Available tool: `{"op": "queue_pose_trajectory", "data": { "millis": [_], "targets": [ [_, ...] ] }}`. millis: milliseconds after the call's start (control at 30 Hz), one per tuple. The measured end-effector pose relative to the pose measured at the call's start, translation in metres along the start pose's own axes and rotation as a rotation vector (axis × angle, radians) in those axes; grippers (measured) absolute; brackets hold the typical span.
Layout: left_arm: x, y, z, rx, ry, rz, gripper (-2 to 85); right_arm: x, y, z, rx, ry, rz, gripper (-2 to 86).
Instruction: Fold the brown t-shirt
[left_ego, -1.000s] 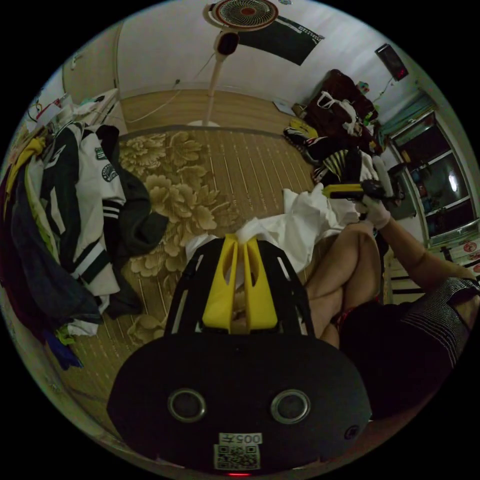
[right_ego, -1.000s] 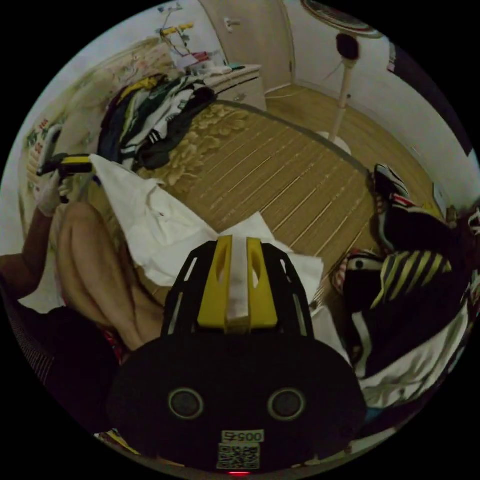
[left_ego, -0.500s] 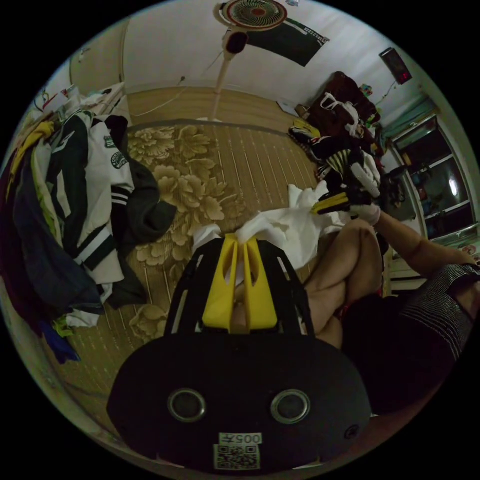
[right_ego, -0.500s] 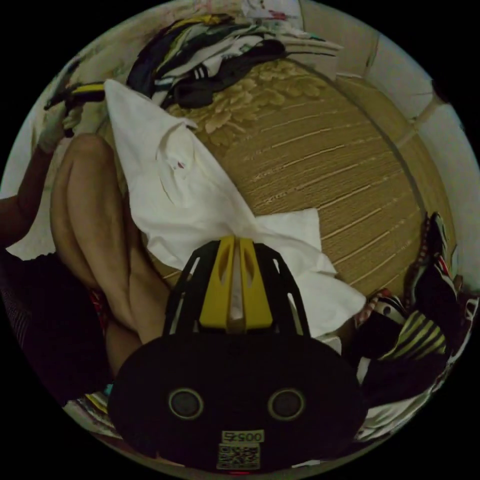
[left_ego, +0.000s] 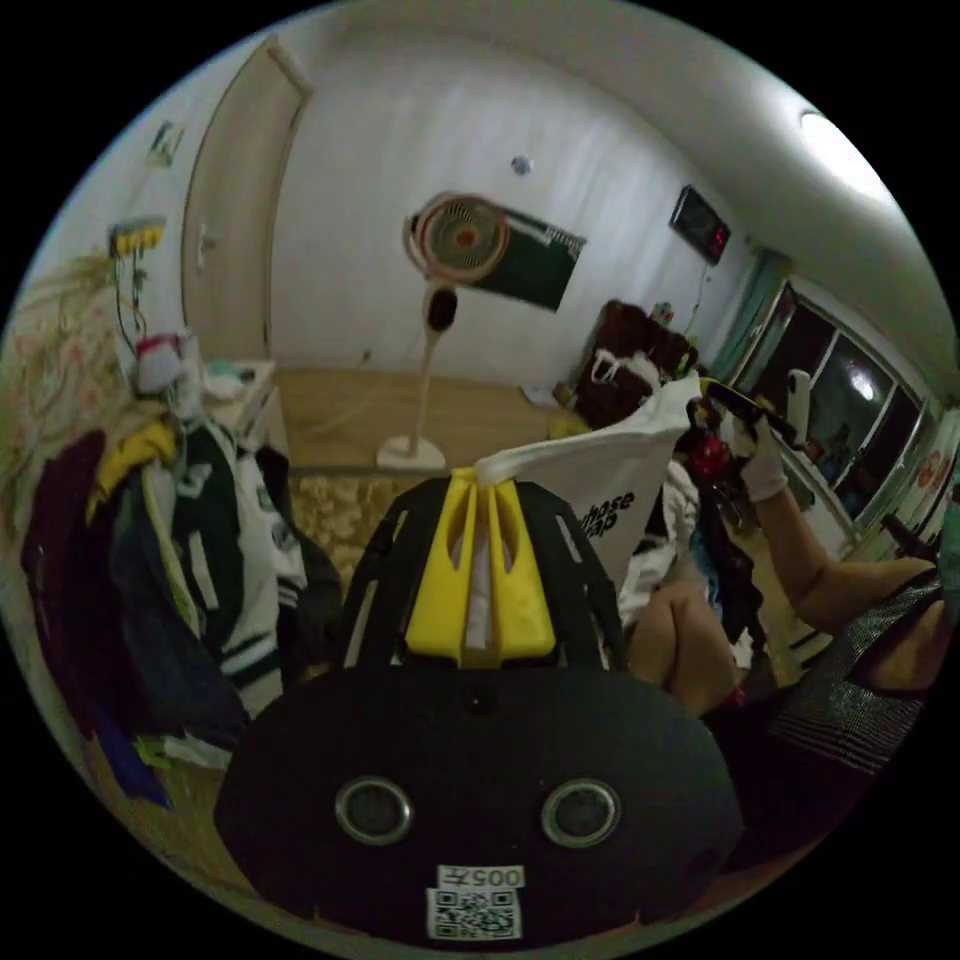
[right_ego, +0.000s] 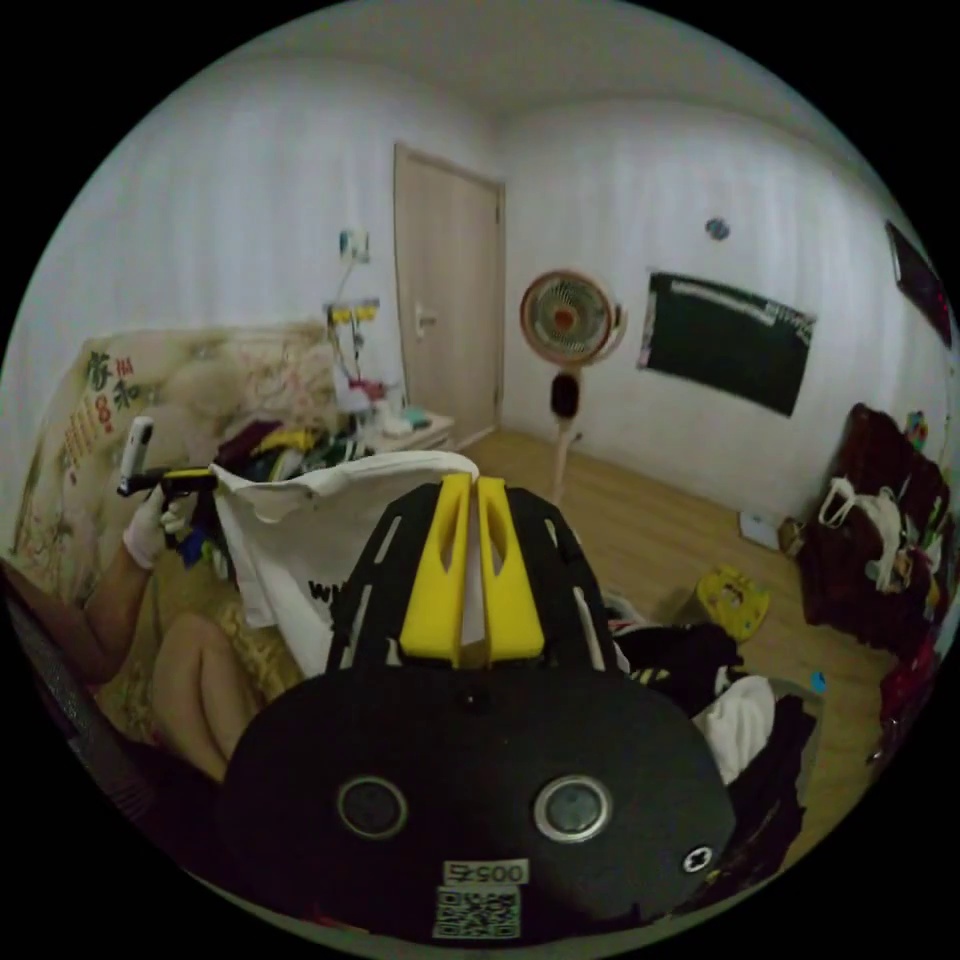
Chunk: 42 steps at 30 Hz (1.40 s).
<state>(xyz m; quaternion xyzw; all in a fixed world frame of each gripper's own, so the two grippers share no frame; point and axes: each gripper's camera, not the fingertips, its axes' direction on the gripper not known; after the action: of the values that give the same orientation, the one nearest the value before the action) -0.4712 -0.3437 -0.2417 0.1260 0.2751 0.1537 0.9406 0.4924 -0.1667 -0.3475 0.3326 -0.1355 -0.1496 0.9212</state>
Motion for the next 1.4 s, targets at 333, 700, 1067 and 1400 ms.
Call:
{"op": "queue_pose_trajectory", "data": {
  "millis": [333, 700, 1067, 1400],
  "targets": [
    [0.052, -0.037, -0.116, 0.324, -0.051, 0.212, 0.6, -0.022, -0.022, -0.115, 0.351, 0.089, -0.081, -1.6],
    [-0.019, -0.074, 0.026, 0.037, -0.044, 0.143, 0.6, 0.017, -0.04, 0.021, 0.098, 0.119, -0.097, -1.5],
    [-0.191, -0.005, 0.41, -0.457, -0.1, -0.258, 1.5, 0.135, 0.096, 0.464, -0.59, 0.016, 0.217, -1.1],
    [-0.222, 0.062, 0.533, -0.497, -0.177, -0.173, -0.5, 0.143, 0.188, 0.61, -0.762, -0.01, 0.239, 0.5]
  ]
}}
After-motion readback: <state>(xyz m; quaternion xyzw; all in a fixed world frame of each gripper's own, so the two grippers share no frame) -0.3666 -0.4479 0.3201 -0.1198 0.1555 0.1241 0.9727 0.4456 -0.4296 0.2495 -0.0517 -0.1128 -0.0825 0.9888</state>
